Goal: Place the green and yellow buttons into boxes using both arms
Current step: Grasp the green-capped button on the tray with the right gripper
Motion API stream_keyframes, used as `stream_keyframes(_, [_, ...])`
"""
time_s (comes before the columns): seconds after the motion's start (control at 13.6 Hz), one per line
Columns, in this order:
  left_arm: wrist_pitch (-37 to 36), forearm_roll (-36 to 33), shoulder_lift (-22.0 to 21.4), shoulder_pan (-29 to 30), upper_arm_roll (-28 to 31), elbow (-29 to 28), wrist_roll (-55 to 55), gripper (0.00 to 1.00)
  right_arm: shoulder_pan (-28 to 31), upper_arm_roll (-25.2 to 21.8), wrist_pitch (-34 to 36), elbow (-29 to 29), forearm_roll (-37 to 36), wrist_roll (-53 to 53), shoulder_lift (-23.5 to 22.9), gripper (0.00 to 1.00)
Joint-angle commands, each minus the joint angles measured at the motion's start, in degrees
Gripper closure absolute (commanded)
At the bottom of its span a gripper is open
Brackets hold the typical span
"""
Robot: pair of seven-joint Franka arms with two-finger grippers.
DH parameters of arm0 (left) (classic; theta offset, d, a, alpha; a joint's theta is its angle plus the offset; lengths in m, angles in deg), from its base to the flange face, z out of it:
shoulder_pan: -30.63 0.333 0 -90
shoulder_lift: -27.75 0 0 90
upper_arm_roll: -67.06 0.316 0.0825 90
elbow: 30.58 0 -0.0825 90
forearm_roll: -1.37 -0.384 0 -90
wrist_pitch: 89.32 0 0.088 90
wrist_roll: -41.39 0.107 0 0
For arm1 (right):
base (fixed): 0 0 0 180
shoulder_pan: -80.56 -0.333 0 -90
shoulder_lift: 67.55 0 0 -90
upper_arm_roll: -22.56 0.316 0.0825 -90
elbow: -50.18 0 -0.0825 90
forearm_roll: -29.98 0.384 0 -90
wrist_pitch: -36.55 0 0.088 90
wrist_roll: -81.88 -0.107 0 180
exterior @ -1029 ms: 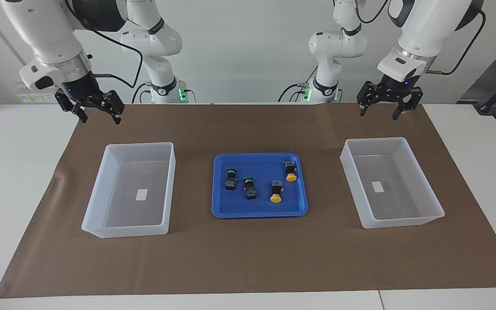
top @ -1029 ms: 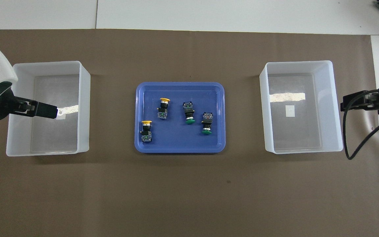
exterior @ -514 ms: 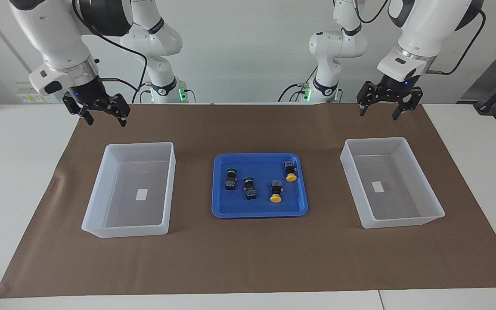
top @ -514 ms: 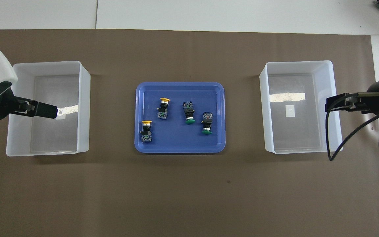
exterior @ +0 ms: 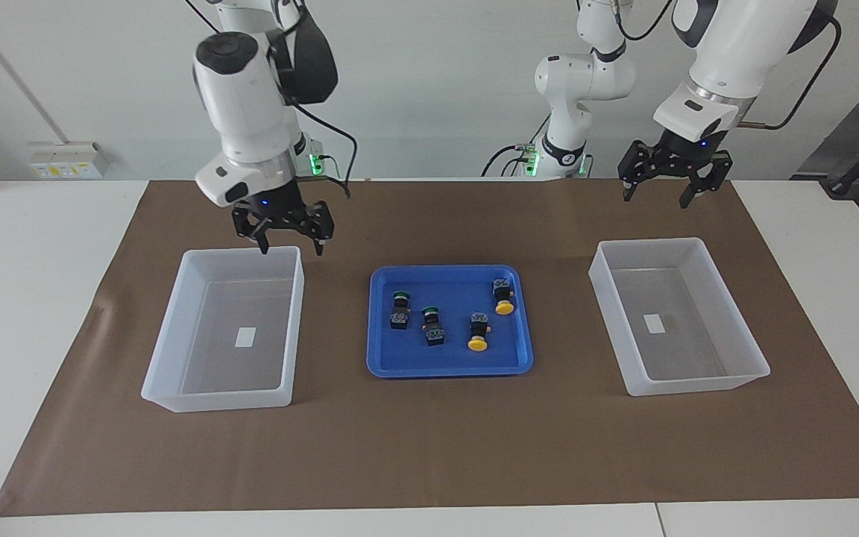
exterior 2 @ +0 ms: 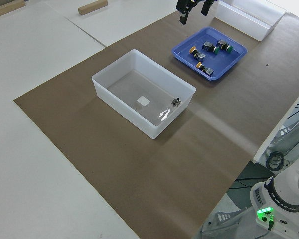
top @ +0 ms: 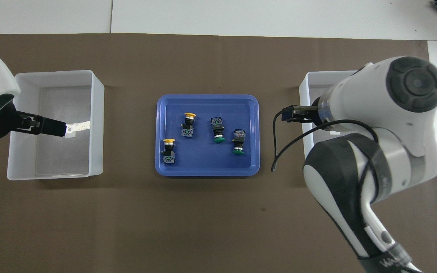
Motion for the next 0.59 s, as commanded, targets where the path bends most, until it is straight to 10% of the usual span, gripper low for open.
stream_keyframes(0.0, [-0.66,-0.94,-0.50,0.42,-0.33,-0.24,0.30,0.00,-4.10,-0.10,-8.12,-0.80,0.99,-6.03,-5.75,0.00])
stream_keyframes(0.51, [-0.66,-0.94,-0.50,0.42,-0.33,-0.24,0.39,0.00,-14.48,-0.18,-23.62,-0.80,-0.77,-7.75,-16.40,0.00])
